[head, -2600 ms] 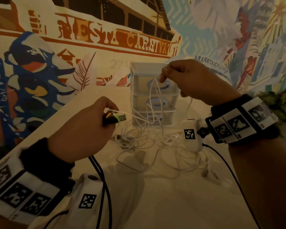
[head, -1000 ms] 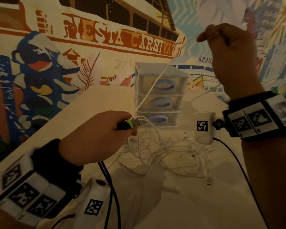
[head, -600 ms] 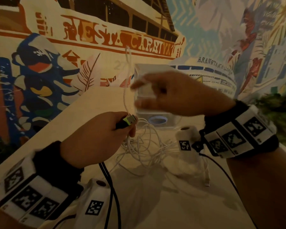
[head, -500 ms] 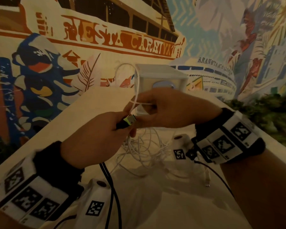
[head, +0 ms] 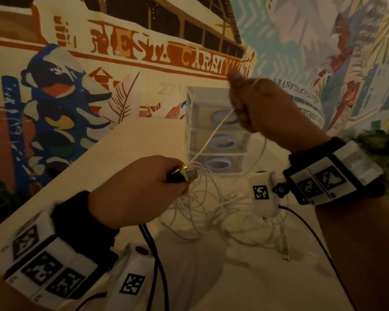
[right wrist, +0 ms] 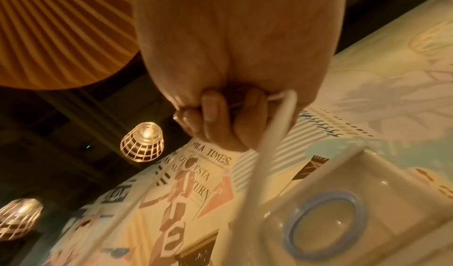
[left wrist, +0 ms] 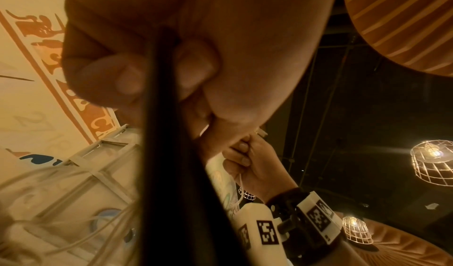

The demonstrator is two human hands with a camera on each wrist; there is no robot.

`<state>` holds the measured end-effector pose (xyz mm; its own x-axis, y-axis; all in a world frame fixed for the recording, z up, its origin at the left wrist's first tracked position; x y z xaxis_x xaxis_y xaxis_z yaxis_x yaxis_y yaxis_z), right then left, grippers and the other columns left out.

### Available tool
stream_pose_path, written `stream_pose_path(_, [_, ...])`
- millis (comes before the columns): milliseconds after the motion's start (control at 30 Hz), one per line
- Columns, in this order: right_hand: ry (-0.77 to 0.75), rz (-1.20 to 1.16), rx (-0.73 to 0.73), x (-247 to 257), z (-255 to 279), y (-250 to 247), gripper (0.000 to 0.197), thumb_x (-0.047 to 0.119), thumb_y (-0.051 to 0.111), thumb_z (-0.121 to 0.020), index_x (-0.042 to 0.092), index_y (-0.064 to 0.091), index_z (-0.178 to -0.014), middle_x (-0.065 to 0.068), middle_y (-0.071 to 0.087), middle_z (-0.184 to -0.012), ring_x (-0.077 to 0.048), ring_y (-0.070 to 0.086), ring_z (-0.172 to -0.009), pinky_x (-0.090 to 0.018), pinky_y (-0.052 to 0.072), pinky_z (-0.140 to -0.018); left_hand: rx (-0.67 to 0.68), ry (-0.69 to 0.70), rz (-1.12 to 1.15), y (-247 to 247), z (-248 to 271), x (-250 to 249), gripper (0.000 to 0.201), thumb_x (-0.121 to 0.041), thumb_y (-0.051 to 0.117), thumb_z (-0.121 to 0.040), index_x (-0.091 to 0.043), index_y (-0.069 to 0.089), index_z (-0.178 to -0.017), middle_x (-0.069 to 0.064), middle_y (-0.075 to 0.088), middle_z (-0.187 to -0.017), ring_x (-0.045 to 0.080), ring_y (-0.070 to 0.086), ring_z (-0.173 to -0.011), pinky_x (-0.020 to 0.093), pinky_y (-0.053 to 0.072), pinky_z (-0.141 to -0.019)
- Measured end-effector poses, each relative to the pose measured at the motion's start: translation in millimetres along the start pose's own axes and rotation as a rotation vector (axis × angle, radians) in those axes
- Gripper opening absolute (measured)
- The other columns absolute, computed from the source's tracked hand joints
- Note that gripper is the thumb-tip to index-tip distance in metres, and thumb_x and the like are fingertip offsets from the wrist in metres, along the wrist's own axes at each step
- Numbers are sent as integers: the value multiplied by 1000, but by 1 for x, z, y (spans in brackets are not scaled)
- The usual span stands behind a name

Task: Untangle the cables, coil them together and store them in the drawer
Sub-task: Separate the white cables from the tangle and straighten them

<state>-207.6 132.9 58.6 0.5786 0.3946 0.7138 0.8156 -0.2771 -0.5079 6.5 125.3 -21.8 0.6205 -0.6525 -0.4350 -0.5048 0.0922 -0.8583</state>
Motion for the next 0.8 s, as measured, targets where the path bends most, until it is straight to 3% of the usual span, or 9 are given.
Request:
stream_pose_path(133, [11,-18,-381,-9,-5,-37,59,58,34,-105,24,45,-58,1,45,-54,-13,40,-44,-30,39,-53,42,-7,-38,3,0,2,34,-39,49,-100,-28,57,-69,-2,58,-65,6,54,-72,21,40,-60])
stream_pose_path(200, [21,26,-416,-11,-9,-41,60,56,33,-105,20,51,-61,6,48,-49,-9,42,-42,-31,41,-54,47,-12,-32,5,-1,5,33,-39,49,-99,-30,58,-69,-2,61,-68,10,56,-69,30,46,-66])
stream_pose_path(333, [-16,-57,-8,-4,-2,-17,53,47,30,-109,17,60,-78,5,49,-54,-13,38,-45,-25,34,-49,25,-12,65,5,-1,5,32,-51,43,-98,-41,61,-73,1,67,-74,17,62,-68,44,53,-76])
stream_pose_path(400, [-85,52,297,4,11,3,41,37,32,-110,19,64,-91,7,51,-63,-14,42,-51,-23,36,-49,-3,-9,110,3,-1,3,38,-55,41,-95,-36,62,-71,-1,65,-70,15,59,-62,36,50,-69])
stream_pose_path(467, [-159,343,490,5,18,25,30,38,41,-107,22,67,-111,20,65,-91,2,59,-73,-15,49,-66,-31,7,102,2,-1,1,41,-54,41,-95,-29,61,-70,-6,60,-65,11,53,-57,27,42,-59])
stream_pose_path(533, [-216,527,546,-2,15,42,33,48,49,-103,28,64,-125,14,66,-118,2,62,-100,-22,51,-90,-61,37,100,1,-1,3,38,-52,42,-98,-29,59,-72,-9,60,-68,10,54,-60,31,45,-61])
stream_pose_path(567, [-206,532,561,-5,14,48,34,51,51,-102,30,65,-124,10,67,-118,-2,63,-100,-26,51,-91,-62,51,115,2,-1,4,36,-54,42,-97,-31,59,-75,-8,62,-70,10,57,-63,40,50,-65])
stream_pose_path(667, [-208,445,622,-11,15,51,27,50,51,-102,37,73,-95,6,69,-87,-14,65,-81,-42,52,-80,-46,65,115,4,0,5,31,-52,41,-95,-32,58,-79,-5,61,-73,17,60,-69,52,51,-71])
stream_pose_path(800, [-209,448,640,-11,15,47,25,44,56,-102,26,73,-107,4,70,-93,-11,65,-85,-41,52,-81,-56,72,46,3,-2,5,32,-40,44,-101,-28,52,-73,-13,56,-69,11,48,-59,23,38,-58])
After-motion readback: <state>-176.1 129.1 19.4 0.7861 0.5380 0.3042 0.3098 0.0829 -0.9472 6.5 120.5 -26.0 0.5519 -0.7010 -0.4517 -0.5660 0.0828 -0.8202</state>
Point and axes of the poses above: each hand's wrist, its own z-axis away from the middle knuckle, its own y-axis out of the palm, x = y × z, the point moved 3 cm from there along -z, towards the middle knuckle
